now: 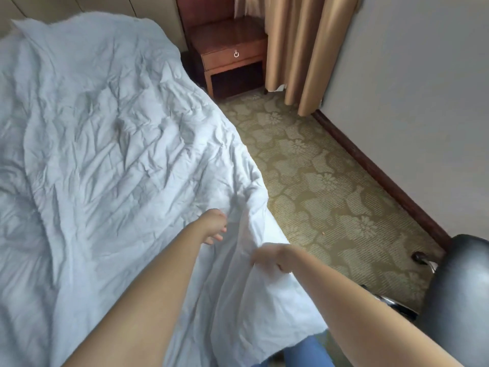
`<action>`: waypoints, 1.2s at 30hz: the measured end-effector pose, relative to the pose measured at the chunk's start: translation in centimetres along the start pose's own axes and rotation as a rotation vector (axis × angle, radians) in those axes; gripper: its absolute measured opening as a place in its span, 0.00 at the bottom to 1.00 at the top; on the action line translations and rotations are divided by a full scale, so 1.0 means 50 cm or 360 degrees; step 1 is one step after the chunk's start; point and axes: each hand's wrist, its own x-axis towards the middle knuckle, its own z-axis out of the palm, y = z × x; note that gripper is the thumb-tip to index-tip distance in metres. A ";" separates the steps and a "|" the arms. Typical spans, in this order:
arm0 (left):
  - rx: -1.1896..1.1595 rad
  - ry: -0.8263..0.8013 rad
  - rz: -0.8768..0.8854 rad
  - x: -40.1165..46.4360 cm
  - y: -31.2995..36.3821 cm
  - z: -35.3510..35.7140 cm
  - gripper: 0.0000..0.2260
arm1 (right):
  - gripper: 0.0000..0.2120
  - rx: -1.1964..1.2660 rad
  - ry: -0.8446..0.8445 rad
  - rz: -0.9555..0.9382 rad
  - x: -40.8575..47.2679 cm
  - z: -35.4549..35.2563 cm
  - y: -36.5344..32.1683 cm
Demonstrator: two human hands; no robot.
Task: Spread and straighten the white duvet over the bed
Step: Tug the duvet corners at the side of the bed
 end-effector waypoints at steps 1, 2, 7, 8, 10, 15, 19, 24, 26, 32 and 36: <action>0.0075 -0.0018 0.0010 -0.015 -0.022 -0.003 0.09 | 0.09 0.0121 0.0036 -0.0024 -0.012 0.013 -0.004; 0.0133 -0.0047 0.0001 -0.028 -0.045 -0.003 0.09 | 0.13 0.0254 0.0065 -0.0057 -0.026 0.031 -0.009; 0.0125 -0.0298 -0.0058 -0.122 -0.145 0.016 0.09 | 0.21 0.0675 0.0199 -0.0409 -0.095 0.119 -0.023; 0.0016 -0.0314 -0.0106 -0.138 -0.164 0.016 0.10 | 0.21 0.0630 0.0217 -0.0440 -0.110 0.136 -0.020; -0.0234 -0.0241 -0.0127 -0.161 -0.202 0.011 0.14 | 0.20 0.0479 0.0176 -0.0469 -0.134 0.177 -0.005; -0.0410 0.0004 -0.0048 -0.230 -0.297 0.036 0.20 | 0.34 0.0213 -0.0078 -0.0490 -0.187 0.320 0.061; -0.0248 0.0358 -0.0010 -0.292 -0.379 0.068 0.28 | 0.13 -0.0013 -0.0191 -0.0547 -0.238 0.466 0.099; -0.0157 0.0537 0.0072 -0.368 -0.440 0.039 0.23 | 0.06 -0.0018 0.0084 -0.0634 -0.290 0.596 0.098; -0.0137 0.0577 0.0106 -0.393 -0.463 0.016 0.22 | 0.11 0.0056 0.0177 -0.0680 -0.306 0.615 0.088; -0.0203 0.0801 0.0251 -0.442 -0.559 -0.091 0.07 | 0.37 0.0338 0.0236 -0.0901 -0.340 0.701 0.016; -0.0283 0.0871 0.0362 -0.452 -0.648 -0.206 0.09 | 0.26 0.0307 0.0155 -0.1029 -0.372 0.791 -0.082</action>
